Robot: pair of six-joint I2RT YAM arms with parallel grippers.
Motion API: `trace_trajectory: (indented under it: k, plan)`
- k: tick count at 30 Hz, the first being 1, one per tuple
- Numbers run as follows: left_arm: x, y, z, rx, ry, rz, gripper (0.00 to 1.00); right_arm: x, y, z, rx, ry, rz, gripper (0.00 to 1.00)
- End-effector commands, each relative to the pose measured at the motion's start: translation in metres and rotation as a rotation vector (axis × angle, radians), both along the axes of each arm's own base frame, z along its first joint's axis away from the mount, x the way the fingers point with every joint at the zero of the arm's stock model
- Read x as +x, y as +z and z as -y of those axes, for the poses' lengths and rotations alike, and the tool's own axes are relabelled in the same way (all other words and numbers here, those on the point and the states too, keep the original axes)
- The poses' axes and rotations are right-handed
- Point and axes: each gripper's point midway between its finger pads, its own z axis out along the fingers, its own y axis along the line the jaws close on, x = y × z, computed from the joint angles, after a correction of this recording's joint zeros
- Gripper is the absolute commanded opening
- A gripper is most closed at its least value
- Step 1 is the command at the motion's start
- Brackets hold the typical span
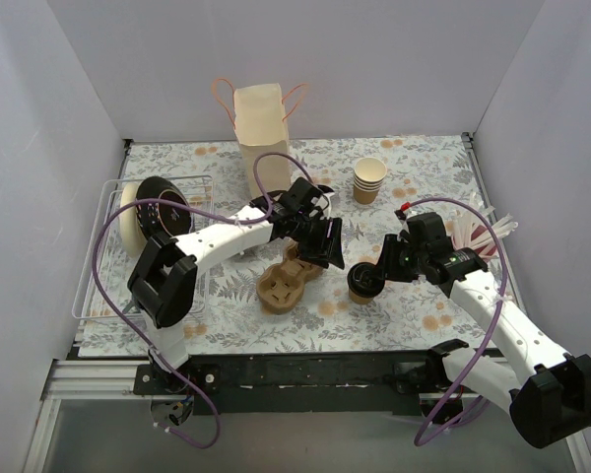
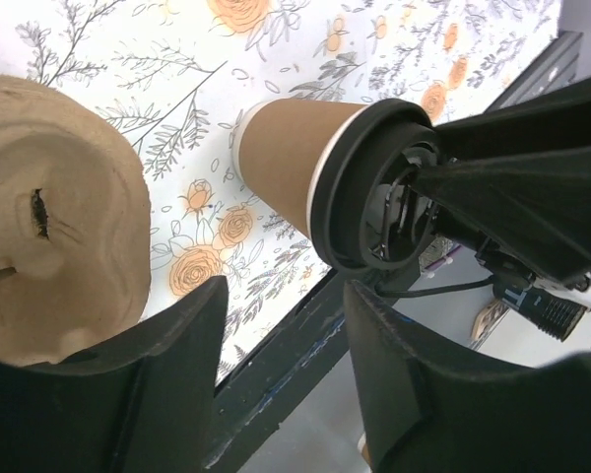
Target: Pack the takeout coffee
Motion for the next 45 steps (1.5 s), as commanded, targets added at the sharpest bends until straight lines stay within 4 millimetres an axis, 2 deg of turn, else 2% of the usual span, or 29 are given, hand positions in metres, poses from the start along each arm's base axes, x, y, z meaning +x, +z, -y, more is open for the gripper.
trace_trajectory:
  k: [1,11,17,27,45]
  plan:
    - [-0.011,0.025,0.007,-0.112,-0.05,0.026,0.48,-0.007,-0.01,0.007,-0.05,0.01,-0.017,0.36]
    - [-0.007,0.008,0.017,-0.134,-0.077,0.01,0.44,-0.007,-0.01,0.005,-0.042,0.017,-0.013,0.36]
    - [-0.007,-0.008,0.017,-0.114,-0.07,-0.01,0.4,-0.009,-0.01,0.005,-0.036,0.014,-0.009,0.35]
    - [-0.008,-0.02,0.019,-0.119,-0.074,-0.026,0.37,-0.01,-0.011,0.004,-0.026,0.017,-0.009,0.35]
    - [-0.003,0.003,0.024,-0.164,-0.058,0.015,0.38,-0.011,-0.009,0.003,-0.024,0.018,-0.009,0.34]
